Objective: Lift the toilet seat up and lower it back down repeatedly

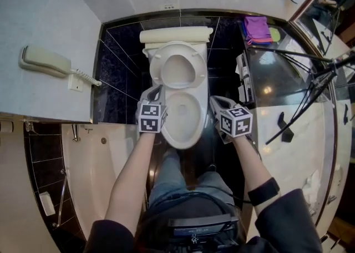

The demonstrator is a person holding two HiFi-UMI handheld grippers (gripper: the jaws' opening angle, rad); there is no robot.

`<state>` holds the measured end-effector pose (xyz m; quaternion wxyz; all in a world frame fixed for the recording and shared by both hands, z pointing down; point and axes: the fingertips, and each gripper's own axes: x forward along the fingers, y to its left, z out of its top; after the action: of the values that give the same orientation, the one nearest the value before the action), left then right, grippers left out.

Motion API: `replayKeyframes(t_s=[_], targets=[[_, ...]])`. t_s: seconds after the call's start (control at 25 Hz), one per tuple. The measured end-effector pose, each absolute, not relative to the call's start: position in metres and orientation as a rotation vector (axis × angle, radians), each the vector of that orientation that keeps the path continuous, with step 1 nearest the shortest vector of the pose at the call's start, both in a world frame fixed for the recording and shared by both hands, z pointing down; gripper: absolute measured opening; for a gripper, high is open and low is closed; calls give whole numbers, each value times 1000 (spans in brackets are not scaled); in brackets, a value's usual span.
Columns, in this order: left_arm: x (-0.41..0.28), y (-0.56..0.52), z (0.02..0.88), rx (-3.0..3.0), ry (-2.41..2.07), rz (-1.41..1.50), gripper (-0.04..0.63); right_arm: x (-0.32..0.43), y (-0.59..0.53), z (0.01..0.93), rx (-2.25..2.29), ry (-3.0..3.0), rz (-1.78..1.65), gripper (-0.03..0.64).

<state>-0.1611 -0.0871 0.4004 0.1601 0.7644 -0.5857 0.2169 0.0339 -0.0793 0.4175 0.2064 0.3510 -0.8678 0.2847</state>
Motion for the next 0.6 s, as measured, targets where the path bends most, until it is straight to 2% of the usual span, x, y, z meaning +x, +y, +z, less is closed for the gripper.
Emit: replayKeyframes(t_s=[0.6], targets=[[-188,54,313,2110,-1861,472,-2,68,-13,340,968,-2485,624,17]])
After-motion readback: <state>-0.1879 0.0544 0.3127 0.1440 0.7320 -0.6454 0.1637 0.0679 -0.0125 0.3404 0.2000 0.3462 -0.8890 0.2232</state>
